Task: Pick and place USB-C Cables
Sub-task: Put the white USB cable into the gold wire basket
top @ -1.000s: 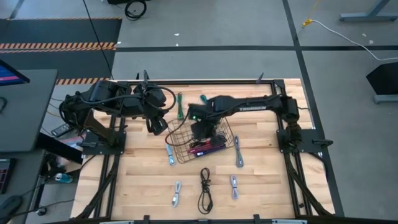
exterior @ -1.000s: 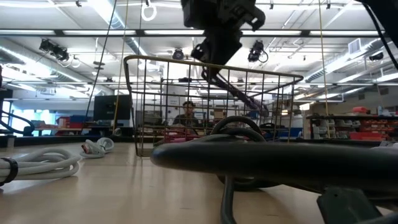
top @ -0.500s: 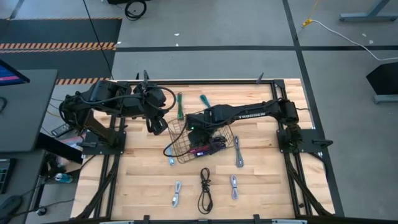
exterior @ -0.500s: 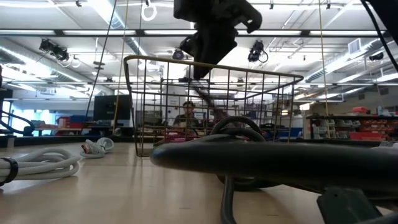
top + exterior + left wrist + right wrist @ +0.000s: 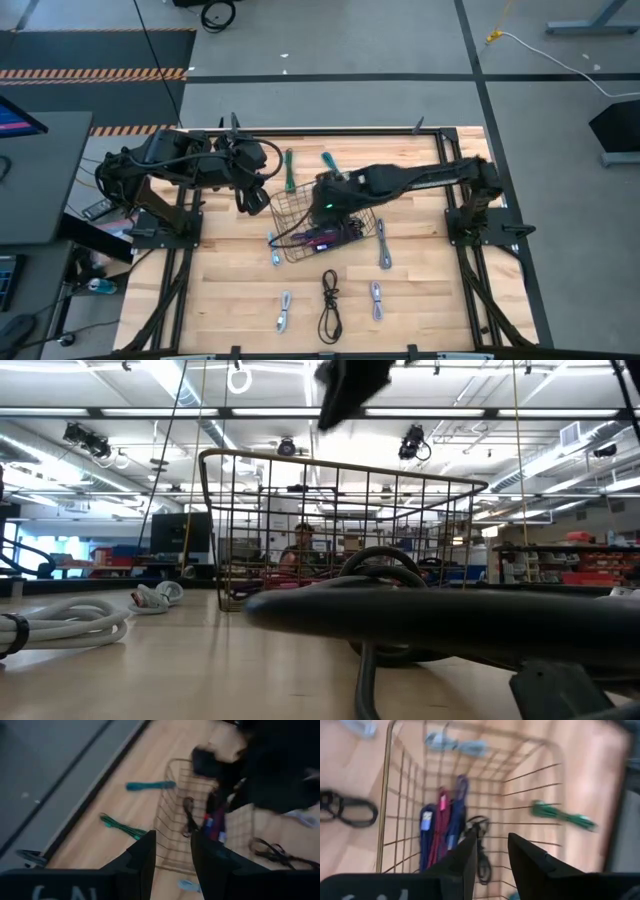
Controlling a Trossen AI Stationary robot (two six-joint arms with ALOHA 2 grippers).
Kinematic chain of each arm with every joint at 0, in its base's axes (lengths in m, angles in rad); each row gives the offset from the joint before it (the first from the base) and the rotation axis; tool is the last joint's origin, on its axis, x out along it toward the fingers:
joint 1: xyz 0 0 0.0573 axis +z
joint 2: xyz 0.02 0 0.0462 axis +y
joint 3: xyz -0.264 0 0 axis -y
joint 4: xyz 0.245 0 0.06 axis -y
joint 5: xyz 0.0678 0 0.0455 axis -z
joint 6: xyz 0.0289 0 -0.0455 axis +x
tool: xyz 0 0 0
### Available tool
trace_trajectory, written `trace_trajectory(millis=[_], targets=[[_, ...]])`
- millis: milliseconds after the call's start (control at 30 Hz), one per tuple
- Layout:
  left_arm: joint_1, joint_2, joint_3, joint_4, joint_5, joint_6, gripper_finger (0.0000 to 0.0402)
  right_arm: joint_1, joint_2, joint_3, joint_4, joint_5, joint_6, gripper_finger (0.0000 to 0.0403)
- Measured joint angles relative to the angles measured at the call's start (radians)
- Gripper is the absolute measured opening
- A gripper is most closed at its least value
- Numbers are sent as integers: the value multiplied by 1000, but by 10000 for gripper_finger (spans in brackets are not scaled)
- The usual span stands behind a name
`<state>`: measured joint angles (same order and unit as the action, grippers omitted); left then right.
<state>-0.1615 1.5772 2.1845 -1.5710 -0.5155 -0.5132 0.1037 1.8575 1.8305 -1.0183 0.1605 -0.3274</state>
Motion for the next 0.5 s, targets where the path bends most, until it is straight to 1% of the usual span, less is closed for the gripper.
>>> trace_trajectory(millis=[133, 233, 267, 367, 500], targets=[[15, 0, 0, 0, -173, 0, 130, 20, -114, 0, 18, 58, 112, 118], [46, 0, 0, 0, -288, -22, 130, 33, -198, 0, 61, 62, 208, 118], [63, 0, 0, 0, -304, -26, 130, 37, -225, 1, 79, 61, 240, 118], [126, 0, 0, 0, -308, -25, 130, 58, -296, 1, 145, 58, 306, 119], [236, 8, 0, 0, -292, 5, 130, 99, -367, 2, 253, 54, 296, 119]])
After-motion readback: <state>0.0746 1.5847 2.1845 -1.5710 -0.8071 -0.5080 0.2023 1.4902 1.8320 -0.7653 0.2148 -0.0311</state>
